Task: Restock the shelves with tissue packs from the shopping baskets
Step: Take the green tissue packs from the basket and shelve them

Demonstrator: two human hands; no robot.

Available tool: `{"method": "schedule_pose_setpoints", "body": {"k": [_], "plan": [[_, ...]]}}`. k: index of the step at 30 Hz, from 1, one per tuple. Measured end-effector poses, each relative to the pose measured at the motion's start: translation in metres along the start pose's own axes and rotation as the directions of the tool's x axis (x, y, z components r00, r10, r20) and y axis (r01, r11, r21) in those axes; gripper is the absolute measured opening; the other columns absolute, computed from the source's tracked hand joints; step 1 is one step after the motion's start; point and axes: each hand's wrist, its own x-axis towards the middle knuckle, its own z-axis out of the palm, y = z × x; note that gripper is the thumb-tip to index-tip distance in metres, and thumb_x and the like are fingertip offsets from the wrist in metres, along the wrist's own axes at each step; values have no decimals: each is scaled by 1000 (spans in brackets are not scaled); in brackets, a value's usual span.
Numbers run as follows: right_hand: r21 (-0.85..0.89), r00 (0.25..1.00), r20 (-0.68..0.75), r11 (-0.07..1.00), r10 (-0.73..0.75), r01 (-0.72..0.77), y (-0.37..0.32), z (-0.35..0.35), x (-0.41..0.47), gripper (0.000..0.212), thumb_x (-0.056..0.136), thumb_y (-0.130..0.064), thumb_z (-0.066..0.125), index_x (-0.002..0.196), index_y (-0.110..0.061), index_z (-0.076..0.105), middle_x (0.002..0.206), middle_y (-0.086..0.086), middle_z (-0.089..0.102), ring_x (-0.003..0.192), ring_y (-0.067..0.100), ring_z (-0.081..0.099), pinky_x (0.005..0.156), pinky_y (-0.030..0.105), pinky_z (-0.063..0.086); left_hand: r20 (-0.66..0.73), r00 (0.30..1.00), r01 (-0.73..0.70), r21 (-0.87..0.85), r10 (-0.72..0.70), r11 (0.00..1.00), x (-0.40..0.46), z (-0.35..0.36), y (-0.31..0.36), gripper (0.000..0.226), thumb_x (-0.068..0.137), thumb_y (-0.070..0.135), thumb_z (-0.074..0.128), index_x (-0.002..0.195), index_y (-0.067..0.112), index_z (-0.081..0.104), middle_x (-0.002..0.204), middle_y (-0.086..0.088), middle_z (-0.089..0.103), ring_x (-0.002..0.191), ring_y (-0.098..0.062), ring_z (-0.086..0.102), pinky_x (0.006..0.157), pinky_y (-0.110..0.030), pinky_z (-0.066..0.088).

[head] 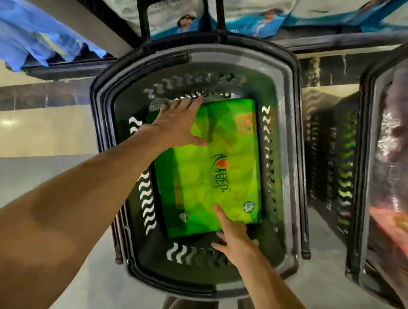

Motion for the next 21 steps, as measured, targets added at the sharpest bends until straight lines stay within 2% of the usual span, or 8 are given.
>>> {"method": "schedule_pose_setpoints", "body": {"k": [1, 3, 6, 9, 12, 15, 19, 21], "plan": [[83, 1000, -14, 996, 15, -14, 2, 2, 8, 118, 71, -54, 88, 160, -19, 19, 153, 12, 36, 133, 34, 45, 83, 50, 57, 14, 1000, -5, 2, 5, 1000, 7, 0, -4, 125, 73, 67, 78, 163, 20, 6, 166, -11, 21, 151, -37, 26, 120, -55, 23], [214, 1000, 0, 976, 31, -31, 6, 7, 15, 110, 72, -50, 90, 155, -21, 25, 150, 12, 35, 134, 36, 41, 92, 55, 55, 46, 999, -15, 10, 14, 1000, 17, 0, -12, 126, 68, 71, 79, 162, 23, 9, 166, -10, 24, 148, -37, 32, 118, -54, 29], [290, 999, 37, 957, 19, -29, 14, 9, 26, 102, 75, -44, 89, 154, -22, 29, 149, 8, 36, 142, 35, 35, 108, 59, 46, 84, 996, -24, 4, 24, 1000, 28, 0, -21, 130, 62, 78, 78, 161, 29, 10, 165, -10, 28, 146, -37, 36, 117, -54, 34], [381, 999, 23, 924, -28, 17, 23, 14, 35, 101, 69, -41, 92, 151, -25, 35, 135, 3, 41, 138, 33, 38, 113, 59, 42, 98, 995, -24, 8, 23, 1000, 31, -1, -24, 128, 60, 82, 76, 160, 35, 11, 163, -9, 34, 143, -38, 41, 116, -54, 36], [435, 995, 59, 899, -77, 44, 27, 19, 32, 123, 44, -52, 96, 150, -28, 39, 140, 6, 49, 125, 28, 45, 111, 51, 41, 93, 996, -8, 6, 8, 1000, 30, -2, -23, 123, 60, 81, 76, 158, 36, 18, 159, -10, 41, 140, -37, 45, 113, -53, 39], [466, 994, 69, 884, -88, 46, 27, 15, 30, 118, 49, -46, 93, 152, -24, 39, 136, 7, 50, 120, 26, 43, 107, 48, 40, 56, 998, -1, 8, 1, 1000, 22, -4, -17, 119, 61, 82, 75, 157, 36, 24, 157, -8, 45, 139, -35, 47, 112, -51, 41], [456, 997, 45, 889, -65, 37, 24, 11, 22, 109, 56, -43, 91, 150, -19, 41, 128, 8, 47, 118, 28, 42, 113, 51, 38, 15, 1000, 9, 18, -9, 1000, 8, -13, -7, 111, 65, 77, 77, 157, 41, 27, 154, -6, 48, 138, -32, 48, 110, -48, 42], [450, 997, 56, 893, -53, 22, 23, 12, 13, 106, 53, -46, 92, 145, -19, 47, 129, 8, 50, 120, 28, 43, 114, 51, 38, -7, 1000, 5, 32, -4, 999, 1, -22, -2, 107, 66, 76, 77, 155, 42, 29, 151, -6, 51, 136, -32, 50, 109, -48, 43]]}}
